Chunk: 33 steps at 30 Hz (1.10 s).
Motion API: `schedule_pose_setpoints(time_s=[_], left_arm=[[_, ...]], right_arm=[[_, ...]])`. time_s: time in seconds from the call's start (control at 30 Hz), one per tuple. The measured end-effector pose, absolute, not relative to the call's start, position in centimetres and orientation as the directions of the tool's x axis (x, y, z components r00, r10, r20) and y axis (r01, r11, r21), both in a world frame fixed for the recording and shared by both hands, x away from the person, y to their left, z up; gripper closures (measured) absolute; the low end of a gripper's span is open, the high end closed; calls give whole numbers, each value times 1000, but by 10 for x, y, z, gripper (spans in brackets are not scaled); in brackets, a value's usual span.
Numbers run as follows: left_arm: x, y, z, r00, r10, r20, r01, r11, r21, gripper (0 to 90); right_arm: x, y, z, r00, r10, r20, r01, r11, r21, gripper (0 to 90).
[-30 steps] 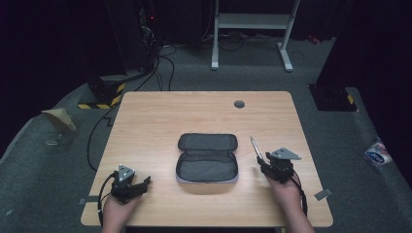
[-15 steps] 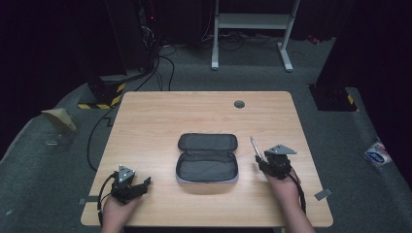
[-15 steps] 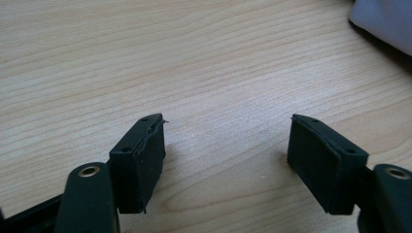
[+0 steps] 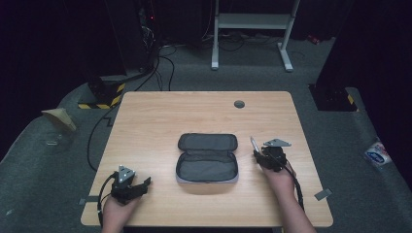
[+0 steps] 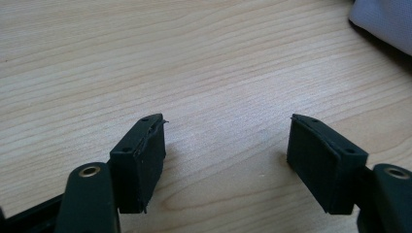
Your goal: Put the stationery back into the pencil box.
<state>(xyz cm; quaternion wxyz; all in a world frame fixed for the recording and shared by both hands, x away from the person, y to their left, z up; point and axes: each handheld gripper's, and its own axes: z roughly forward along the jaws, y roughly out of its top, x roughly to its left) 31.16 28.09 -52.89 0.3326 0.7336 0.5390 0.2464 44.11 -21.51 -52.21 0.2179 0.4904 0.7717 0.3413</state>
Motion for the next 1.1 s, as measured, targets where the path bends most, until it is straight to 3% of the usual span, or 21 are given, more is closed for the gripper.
schedule_pose_setpoints(time_s=[0.33,0.53,1.1], left_arm=[[311,281,-529,301,954,-1,627,-197,754,302],[311,281,-529,307,952,2,625,-203,754,302],[311,281,-529,317,948,4,622,-211,754,302]], right_arm=[[441,-212,-520,-436,900,-21,611,313,727,670],[440,-212,-519,-436,900,-27,614,319,722,773],[419,-211,-508,-445,895,-30,583,315,749,787]])
